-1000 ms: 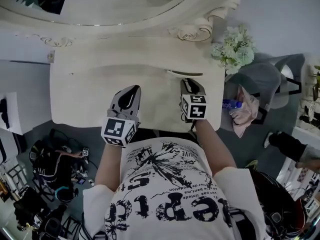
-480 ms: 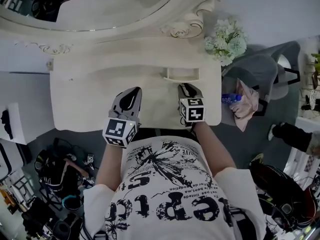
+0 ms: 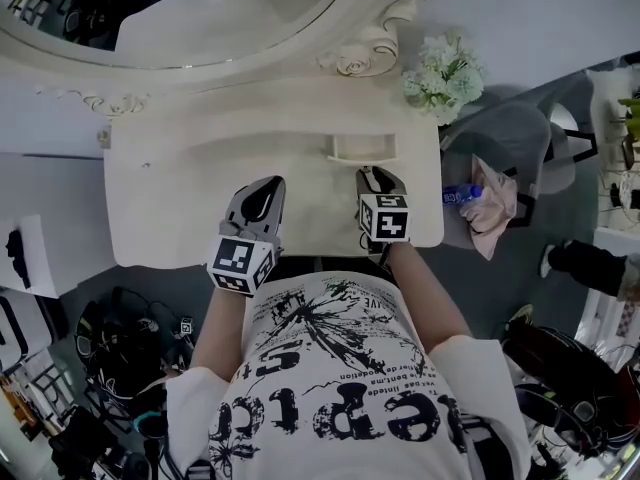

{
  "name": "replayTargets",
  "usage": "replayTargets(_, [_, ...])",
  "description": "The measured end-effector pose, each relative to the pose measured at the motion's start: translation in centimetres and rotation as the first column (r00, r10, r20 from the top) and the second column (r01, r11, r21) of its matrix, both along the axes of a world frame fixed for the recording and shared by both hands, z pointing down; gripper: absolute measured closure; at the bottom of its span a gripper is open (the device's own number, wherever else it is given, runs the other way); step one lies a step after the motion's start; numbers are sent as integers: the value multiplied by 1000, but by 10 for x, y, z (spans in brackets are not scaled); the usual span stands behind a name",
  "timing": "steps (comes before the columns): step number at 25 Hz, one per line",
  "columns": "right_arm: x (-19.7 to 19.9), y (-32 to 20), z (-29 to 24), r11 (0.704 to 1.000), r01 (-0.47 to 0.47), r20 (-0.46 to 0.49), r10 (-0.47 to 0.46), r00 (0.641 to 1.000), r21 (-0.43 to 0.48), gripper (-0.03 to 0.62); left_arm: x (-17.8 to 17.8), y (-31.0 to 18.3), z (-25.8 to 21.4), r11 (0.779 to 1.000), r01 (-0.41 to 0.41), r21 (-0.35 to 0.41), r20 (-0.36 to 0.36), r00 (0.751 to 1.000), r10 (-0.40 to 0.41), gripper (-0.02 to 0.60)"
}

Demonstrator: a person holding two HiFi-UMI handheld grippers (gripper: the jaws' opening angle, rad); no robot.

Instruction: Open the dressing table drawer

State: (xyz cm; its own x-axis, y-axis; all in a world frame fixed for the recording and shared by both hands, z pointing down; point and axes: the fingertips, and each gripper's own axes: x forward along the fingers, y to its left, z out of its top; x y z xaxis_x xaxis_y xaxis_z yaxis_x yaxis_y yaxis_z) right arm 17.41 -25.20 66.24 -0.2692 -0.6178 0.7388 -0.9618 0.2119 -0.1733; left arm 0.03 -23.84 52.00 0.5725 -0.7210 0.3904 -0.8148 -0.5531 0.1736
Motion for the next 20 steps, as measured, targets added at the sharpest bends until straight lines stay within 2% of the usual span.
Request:
replayTargets(3, [1,-2,-23,999,-35,20,34,999,25,470,-2,1,-7,1000,-2,18,-5,1000,2,561])
replayTargets(6, [0,-6,-56,994,-51,59,45,997,99,476,-1,2,-21,998,-12,54,-13,1000,13,561])
replayTargets(8, [0,-9,-82,983,-58,76,45,996,172,534,1,1,-33,996,-24,82,-13,1000,25,561])
replayTargets(10, [2,-12,-106,970,-66,81,48,996,236,551,3,-2,-45,993,-34,110,-13,999,35,561])
replayTargets(14, [2,-17,-145,933,-62,91,32,995,354,565,7,-9,-62,986,-45,158,-15,999,48,561])
replayTargets(20, [-4,-11,-200,854,-27,83,-19,996,520,576,9,-16,-93,971,-53,231,-20,998,59,561])
